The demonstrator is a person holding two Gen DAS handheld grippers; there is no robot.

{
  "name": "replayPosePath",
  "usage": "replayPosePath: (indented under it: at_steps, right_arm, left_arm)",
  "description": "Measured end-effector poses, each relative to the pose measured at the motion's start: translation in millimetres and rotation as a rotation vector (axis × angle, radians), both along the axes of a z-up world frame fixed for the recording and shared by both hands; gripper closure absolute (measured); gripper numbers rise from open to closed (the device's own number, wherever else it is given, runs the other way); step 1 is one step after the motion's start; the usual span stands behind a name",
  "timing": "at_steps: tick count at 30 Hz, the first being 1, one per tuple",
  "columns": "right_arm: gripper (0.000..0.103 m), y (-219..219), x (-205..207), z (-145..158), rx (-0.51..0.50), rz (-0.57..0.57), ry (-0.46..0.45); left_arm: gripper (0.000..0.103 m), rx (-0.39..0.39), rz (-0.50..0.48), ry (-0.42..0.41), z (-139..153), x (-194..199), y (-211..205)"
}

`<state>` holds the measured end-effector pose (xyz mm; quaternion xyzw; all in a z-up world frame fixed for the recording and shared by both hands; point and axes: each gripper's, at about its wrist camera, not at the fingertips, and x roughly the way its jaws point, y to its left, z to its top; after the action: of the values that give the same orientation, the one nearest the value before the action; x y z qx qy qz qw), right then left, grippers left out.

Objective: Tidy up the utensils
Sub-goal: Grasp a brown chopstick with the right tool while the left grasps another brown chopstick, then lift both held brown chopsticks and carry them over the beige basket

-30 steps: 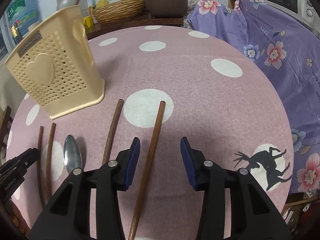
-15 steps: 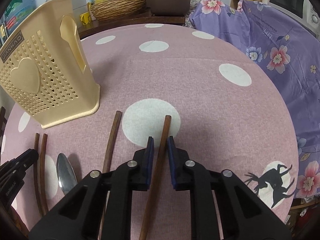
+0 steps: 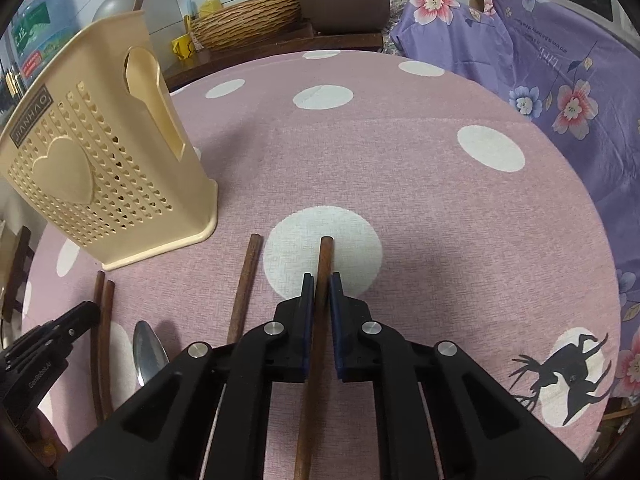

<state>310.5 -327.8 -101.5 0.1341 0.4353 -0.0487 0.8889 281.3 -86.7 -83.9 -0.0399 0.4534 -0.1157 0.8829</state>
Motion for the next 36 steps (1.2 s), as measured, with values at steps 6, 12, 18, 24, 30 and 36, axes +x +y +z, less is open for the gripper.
replayPosePath:
  at_steps: [6,12,18,24,30,36]
  right_arm:
    - [0.095,-2,-7,9,0.056,-0.001,-0.049]
    - [0.095,-9,-28,41,0.108,0.020,-0.150]
    - [0.095,-14,-57,87,0.130,0.052,-0.276]
    - [0.095,-17,-87,126,0.129,0.093,-0.384]
    - [0.095,-18,-103,151,0.141,0.115,-0.442]
    - [0.095,-10,-105,160,0.109,0.143,-0.452]
  left_arm:
    - [0.094,-0.058,0.011,-0.010,3,-2,7]
    - [0.095,-0.138,0.009,-0.084,37,-17,19]
    - [0.095,-0.204,-0.015,-0.204,88,-43,31]
    - [0.095,-0.209,-0.040,-0.307,126,-64,40]
    - [0.096,-0.214,-0.035,-0.350,139,-72,50]
    - [0.096,-0.203,-0.039,-0.377,145,-78,50]
